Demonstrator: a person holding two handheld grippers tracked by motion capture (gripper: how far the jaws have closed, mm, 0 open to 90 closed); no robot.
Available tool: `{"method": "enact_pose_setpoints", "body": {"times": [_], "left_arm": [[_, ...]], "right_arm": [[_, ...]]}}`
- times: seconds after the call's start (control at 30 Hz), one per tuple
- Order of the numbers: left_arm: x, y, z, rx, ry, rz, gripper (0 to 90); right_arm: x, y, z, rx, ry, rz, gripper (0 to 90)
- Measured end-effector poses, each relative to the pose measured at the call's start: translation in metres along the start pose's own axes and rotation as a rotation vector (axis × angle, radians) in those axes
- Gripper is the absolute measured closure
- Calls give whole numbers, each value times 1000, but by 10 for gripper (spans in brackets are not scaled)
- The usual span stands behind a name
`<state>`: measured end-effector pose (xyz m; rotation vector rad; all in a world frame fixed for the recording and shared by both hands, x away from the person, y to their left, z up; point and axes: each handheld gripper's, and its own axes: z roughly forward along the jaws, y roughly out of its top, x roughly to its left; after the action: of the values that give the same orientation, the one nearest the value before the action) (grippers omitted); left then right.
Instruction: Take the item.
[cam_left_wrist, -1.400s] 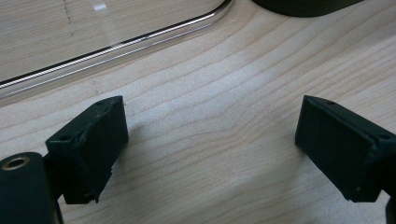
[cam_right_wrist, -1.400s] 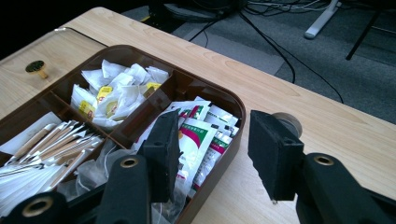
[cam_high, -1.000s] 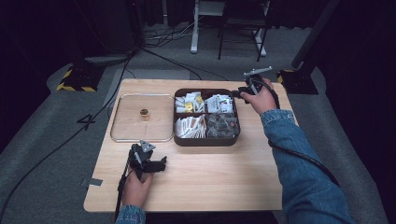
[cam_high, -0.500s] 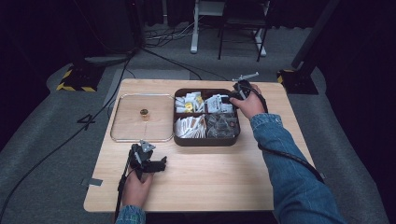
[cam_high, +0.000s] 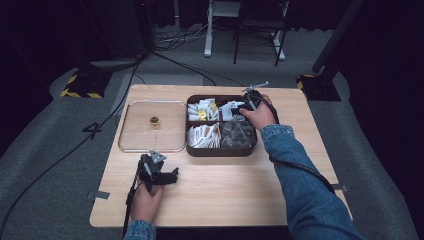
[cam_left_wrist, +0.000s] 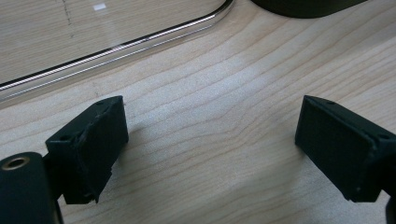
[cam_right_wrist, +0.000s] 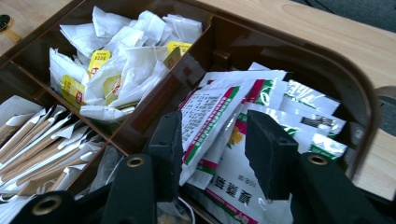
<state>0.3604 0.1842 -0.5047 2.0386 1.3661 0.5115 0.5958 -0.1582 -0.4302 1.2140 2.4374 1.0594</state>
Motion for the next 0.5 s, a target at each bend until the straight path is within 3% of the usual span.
{"method": "enact_pose_setpoints", "body": {"times": [0.17, 0.5], "left_arm": [[0, 0, 0, 0, 0, 1, 99], [0, 0, 0, -2, 0, -2, 99]], "right_arm": [[8, 1, 6, 12, 4, 0, 575], [19, 10, 11, -21, 5, 16, 576]]}}
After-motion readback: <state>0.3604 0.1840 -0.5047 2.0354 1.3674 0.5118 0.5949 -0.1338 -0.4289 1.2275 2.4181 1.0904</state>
